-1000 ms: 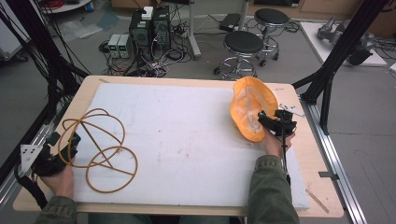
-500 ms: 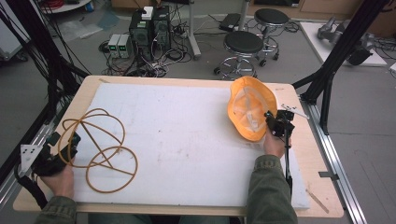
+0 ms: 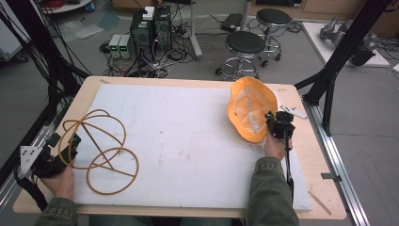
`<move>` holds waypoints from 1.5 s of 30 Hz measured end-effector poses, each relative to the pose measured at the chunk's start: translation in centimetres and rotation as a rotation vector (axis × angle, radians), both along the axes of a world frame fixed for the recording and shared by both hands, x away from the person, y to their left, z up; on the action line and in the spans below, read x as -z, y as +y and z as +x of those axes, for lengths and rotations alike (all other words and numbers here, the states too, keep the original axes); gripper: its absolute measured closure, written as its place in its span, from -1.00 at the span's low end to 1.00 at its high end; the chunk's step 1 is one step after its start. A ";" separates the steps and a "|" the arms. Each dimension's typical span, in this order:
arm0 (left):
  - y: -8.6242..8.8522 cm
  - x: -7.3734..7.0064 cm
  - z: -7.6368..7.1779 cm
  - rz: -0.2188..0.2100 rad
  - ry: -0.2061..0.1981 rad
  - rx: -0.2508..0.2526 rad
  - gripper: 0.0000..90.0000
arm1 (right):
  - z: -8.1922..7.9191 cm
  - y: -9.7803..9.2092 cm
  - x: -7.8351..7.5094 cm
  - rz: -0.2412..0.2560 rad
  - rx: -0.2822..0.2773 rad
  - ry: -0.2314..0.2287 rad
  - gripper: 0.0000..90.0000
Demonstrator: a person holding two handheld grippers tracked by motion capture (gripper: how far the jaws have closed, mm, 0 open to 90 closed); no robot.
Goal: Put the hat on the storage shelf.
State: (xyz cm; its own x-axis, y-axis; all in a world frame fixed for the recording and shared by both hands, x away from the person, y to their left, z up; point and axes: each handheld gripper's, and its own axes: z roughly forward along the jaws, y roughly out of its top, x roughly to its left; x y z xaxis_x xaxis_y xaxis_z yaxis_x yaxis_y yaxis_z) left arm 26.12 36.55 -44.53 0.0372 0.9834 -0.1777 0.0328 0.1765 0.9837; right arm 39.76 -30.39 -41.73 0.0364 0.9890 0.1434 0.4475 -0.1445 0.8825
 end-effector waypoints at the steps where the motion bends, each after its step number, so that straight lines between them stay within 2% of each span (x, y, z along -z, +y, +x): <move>1: 0.0 0.0 0.0 -0.001 -0.002 0.000 -0.32 | 0.0 0.0 0.0 0.000 0.000 0.000 0.89; 5: 0.0 0.0 0.0 -0.002 -0.002 0.000 -0.32 | -0.1 0.1 -0.2 -0.007 -0.005 -0.008 0.89; 7: 0.1 0.0 0.0 -0.007 -0.002 -0.001 -0.32 | -0.4 0.6 -0.6 -0.032 -0.008 -0.042 0.89; 10: 0.1 0.0 0.0 -0.012 -0.003 0.002 -0.32 | -0.9 1.6 -1.3 -0.128 -0.027 -0.104 0.89; 11: 0.2 0.0 0.0 -0.013 -0.003 0.004 -0.32 | -1.1 1.9 -1.5 -0.144 -0.035 -0.127 0.89; 12: 0.2 0.0 0.0 -0.013 -0.003 0.004 -0.32 | -1.1 1.9 -1.5 -0.144 -0.035 -0.127 0.89; 14: 0.2 0.0 0.1 -0.012 -0.003 0.007 -0.32 | -1.6 2.8 -2.1 -0.149 -0.052 -0.183 0.89; 15: 0.2 0.0 0.1 -0.012 -0.003 0.007 -0.32 | -1.6 2.8 -2.1 -0.149 -0.052 -0.183 0.89; 18: 0.3 0.1 0.1 -0.016 -0.006 0.008 -0.32 | -2.0 3.2 -2.6 -0.163 -0.053 -0.223 0.89; 19: 0.3 0.1 0.1 -0.019 -0.003 0.007 -0.32 | -2.3 3.2 -2.9 -0.154 -0.063 -0.247 0.89; 20: 0.3 0.1 0.1 -0.019 -0.003 0.007 -0.32 | -2.3 3.2 -2.9 -0.154 -0.063 -0.247 0.89; 22: 0.3 0.1 0.1 -0.022 -0.003 0.009 -0.32 | -2.6 3.3 -3.5 -0.122 -0.073 -0.288 0.89; 30: 0.3 0.1 0.1 -0.025 -0.002 0.008 -0.31 | -3.1 4.0 -5.0 -0.073 -0.113 -0.352 0.89; 32: 0.3 0.1 0.1 -0.025 -0.003 0.010 -0.31 | -3.2 4.5 -5.6 -0.061 -0.129 -0.370 0.89; 33: 0.3 0.1 0.1 -0.024 -0.002 0.011 -0.31 | -3.2 5.1 -6.3 -0.056 -0.141 -0.390 0.89; 35: 0.3 0.1 0.0 -0.025 -0.003 0.013 -0.31 | -3.3 5.5 -6.7 -0.048 -0.148 -0.400 0.89; 37: 0.3 0.1 0.0 -0.027 -0.003 0.014 -0.31 | -3.2 6.6 -7.9 -0.061 -0.170 -0.423 0.89; 38: 0.3 0.1 0.0 -0.027 -0.003 0.012 -0.31 | -3.2 6.6 -7.9 -0.061 -0.170 -0.423 0.89; 39: 0.4 0.1 0.0 -0.030 -0.006 0.008 -0.31 | -3.2 7.5 -8.6 -0.069 -0.184 -0.438 0.89; 41: 0.4 0.1 0.0 -0.031 -0.007 0.006 -0.31 | -3.2 8.0 -8.8 -0.071 -0.194 -0.441 0.89; 45: 0.7 0.1 0.0 -0.036 -0.007 -0.001 -0.31 | -3.0 10.2 -10.1 -0.091 -0.231 -0.463 0.89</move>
State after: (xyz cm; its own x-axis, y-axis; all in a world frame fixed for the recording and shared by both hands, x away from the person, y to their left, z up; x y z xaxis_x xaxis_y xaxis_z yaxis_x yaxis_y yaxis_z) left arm 26.07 37.20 -44.64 0.0380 0.9764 -0.2125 0.0255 0.2117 0.9770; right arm 36.78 -20.22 -31.64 -0.2309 0.9730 0.0060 0.0188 -0.0017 0.9998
